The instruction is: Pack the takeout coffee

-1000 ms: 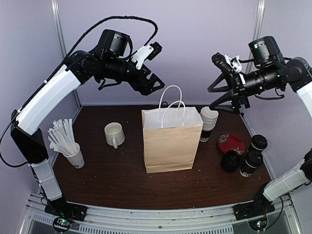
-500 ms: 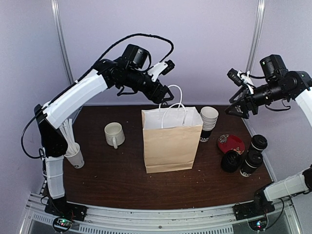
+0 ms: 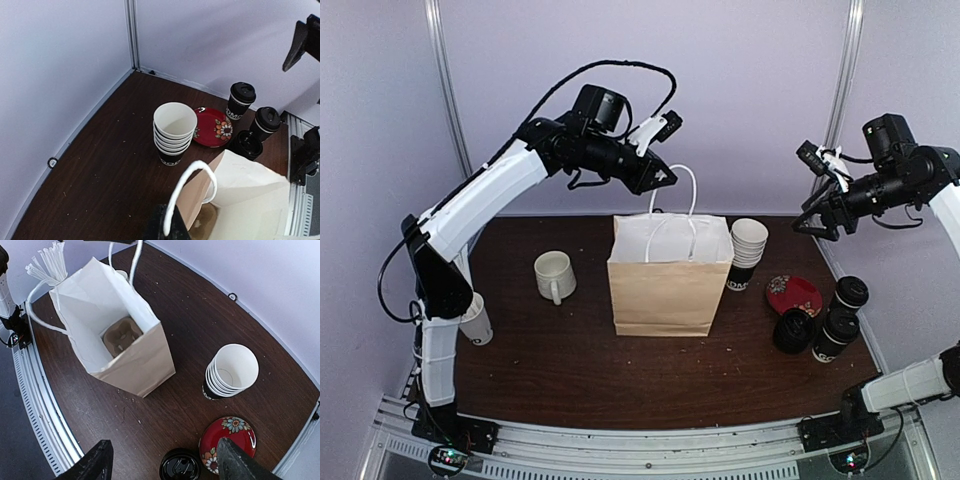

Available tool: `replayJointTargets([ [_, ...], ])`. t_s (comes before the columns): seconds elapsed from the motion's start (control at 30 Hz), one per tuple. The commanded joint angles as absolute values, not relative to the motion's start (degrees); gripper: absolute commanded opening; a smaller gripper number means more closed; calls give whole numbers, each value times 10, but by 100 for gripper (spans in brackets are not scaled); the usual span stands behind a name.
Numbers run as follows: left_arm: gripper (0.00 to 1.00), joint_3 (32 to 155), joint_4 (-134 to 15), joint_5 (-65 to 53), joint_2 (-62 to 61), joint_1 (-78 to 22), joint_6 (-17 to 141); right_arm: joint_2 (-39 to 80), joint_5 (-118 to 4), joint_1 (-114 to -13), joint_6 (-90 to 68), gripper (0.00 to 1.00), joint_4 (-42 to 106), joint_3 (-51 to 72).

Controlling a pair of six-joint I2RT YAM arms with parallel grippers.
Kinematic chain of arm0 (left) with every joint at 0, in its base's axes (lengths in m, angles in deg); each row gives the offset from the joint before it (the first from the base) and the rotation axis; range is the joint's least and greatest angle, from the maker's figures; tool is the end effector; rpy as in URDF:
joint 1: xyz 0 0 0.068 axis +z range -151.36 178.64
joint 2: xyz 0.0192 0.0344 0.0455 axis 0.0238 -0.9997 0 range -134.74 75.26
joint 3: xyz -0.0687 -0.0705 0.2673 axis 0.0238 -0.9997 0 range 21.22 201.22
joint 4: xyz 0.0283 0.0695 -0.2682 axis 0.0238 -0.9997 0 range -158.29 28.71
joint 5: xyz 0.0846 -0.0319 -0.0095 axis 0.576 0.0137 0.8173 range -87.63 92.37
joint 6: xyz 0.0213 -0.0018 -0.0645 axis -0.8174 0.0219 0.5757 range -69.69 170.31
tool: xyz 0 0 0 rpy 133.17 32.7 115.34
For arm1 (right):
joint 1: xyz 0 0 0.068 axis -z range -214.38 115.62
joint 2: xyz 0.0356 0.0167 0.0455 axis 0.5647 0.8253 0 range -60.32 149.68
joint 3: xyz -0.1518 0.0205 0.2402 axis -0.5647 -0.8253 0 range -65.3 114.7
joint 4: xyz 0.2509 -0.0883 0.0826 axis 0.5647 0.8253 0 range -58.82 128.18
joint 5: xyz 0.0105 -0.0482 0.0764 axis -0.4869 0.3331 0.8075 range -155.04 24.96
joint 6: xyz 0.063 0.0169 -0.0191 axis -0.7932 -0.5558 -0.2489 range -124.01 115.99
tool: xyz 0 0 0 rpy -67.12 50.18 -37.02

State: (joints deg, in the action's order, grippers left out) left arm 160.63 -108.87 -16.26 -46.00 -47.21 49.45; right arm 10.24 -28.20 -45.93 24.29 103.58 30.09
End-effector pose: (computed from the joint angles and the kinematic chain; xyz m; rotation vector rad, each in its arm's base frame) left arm 0.3387 -0.3740 0.4271 1.0411 1.8915 -0.8060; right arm 0.2100 0.0764 0.4523 -1.0429 2.0215 0.6158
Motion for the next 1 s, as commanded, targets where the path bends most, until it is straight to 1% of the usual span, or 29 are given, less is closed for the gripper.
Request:
replayJointTargets([
  [0.0,0,1599,-1049,-211,-395,-476,519,90,-328,-444,250,74,1067,293],
  [0.2,0,1508,-1049,-206,-332,-511,509,67,-390,-435,267,77,1072,241],
  [0.43,0,1421,-1049,-182,-291,-541,476,42,-401,-435,279,78,1073,181],
  [0.53,0,1395,-1049,-175,-281,-552,470,27,-362,-435,283,78,1070,162],
  [0.67,0,1376,-1049,-170,-270,-563,464,7,-258,-436,269,77,1063,139],
  [0.77,0,1372,-1050,-169,-266,-565,463,-7,-231,-437,281,77,1065,122],
  [0.97,0,1378,-1057,-160,-262,-565,457,-26,-170,-439,325,77,1113,115],
])
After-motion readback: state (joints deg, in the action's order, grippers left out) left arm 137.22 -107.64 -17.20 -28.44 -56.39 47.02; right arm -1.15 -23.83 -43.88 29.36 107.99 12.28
